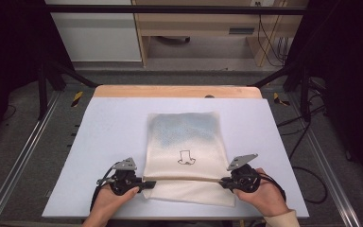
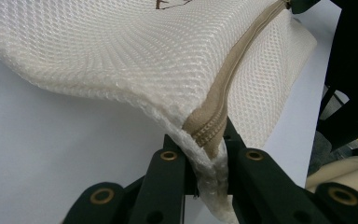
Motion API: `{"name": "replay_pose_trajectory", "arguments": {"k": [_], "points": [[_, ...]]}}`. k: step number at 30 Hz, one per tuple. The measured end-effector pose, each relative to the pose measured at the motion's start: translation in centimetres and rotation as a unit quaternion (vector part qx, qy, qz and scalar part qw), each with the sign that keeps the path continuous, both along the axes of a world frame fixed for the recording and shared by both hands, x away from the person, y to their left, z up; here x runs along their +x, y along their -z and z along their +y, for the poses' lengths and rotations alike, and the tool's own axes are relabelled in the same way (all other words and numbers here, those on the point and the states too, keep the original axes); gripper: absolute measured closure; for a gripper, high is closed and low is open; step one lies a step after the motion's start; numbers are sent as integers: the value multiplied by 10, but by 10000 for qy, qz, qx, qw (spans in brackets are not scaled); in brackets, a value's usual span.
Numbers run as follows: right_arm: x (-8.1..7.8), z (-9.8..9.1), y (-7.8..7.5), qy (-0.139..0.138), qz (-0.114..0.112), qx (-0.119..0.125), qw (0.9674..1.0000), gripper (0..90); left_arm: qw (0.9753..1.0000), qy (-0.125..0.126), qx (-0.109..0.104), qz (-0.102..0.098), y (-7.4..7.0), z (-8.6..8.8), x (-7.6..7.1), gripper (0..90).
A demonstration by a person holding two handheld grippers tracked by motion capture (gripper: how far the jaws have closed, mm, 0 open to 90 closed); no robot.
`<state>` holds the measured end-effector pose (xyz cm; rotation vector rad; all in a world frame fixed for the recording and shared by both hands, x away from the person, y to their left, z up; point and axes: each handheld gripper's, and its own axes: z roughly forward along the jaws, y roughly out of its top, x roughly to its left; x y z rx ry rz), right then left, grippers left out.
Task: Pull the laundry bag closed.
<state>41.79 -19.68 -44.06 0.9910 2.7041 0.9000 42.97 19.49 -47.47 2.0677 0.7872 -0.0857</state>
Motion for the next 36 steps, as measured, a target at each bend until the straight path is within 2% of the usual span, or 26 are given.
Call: {"name": "replay_pose_trajectory", "arguments": {"k": [29, 33, 34, 35, 36], "points": [[-2, -1, -2, -11, -26, -3, 10000, 819, 10000, 2, 66, -33, -2, 0, 0, 844], [-2, 0, -3, 32, -18, -85, 10000, 822, 9998, -75, 190, -53, -2, 1, 0, 849], [-1, -5, -1, 188, 9, -410, 9990, 822, 9998, -165, 121, -12, -2, 6, 2, 849], [-1, -5, -1, 188, 9, -410, 9990, 822, 9998, -165, 121, -12, -2, 6, 2, 849], [-1, -9, 0, 184, 95, -268, 9994, 822, 9998, -174, 58, 14, -2, 8, 3, 849]]}}
